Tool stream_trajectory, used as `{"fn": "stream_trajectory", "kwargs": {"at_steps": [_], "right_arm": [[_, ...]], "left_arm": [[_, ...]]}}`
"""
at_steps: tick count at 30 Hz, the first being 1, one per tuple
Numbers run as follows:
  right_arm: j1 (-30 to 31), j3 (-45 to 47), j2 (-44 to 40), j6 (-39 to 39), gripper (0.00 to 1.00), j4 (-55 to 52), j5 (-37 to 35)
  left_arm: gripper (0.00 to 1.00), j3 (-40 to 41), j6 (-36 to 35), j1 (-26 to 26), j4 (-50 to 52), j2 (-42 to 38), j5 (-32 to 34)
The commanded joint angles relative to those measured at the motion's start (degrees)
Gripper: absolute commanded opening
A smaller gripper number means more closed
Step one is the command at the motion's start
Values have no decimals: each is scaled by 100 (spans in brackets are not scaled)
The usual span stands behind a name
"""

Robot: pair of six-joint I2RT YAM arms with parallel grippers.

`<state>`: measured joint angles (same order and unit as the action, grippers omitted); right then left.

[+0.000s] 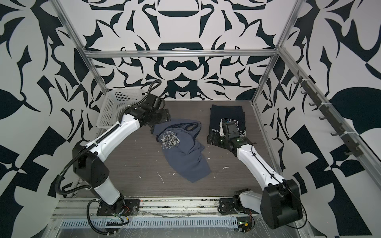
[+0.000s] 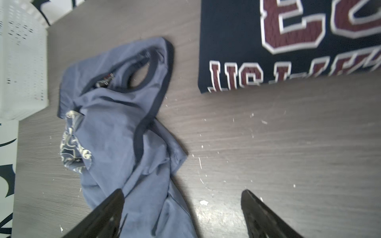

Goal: Fold and stack tank tops
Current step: Place the tank top at the center of the table, then smooth out the tank top at the center of the table.

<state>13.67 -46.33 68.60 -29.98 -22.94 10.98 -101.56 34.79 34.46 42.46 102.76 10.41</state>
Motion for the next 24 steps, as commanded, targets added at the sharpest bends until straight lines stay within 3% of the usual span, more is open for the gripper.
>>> {"fn": "stream_trajectory", "kwargs": {"at_steps": [1, 5, 11, 18, 24], "right_arm": [[46, 209, -360, -280, 91, 208, -283], [57, 477, -697, -433, 90, 254, -410], [70, 828, -1132, -522, 89, 299, -479], [74, 1138, -1185, -561, 89, 442, -309], [365, 1438, -859, -702, 87, 747, -86]], "left_arm": [[79, -1076, -486, 326, 902, 1144, 20], [77, -2541, -642, 623, 963, 2482, -63], [72, -3687, -636, 759, 520, 3853, -207], [67, -3788, -501, 760, -182, 4516, -141], [52, -3770, -437, 755, -722, 4740, -248]]}}
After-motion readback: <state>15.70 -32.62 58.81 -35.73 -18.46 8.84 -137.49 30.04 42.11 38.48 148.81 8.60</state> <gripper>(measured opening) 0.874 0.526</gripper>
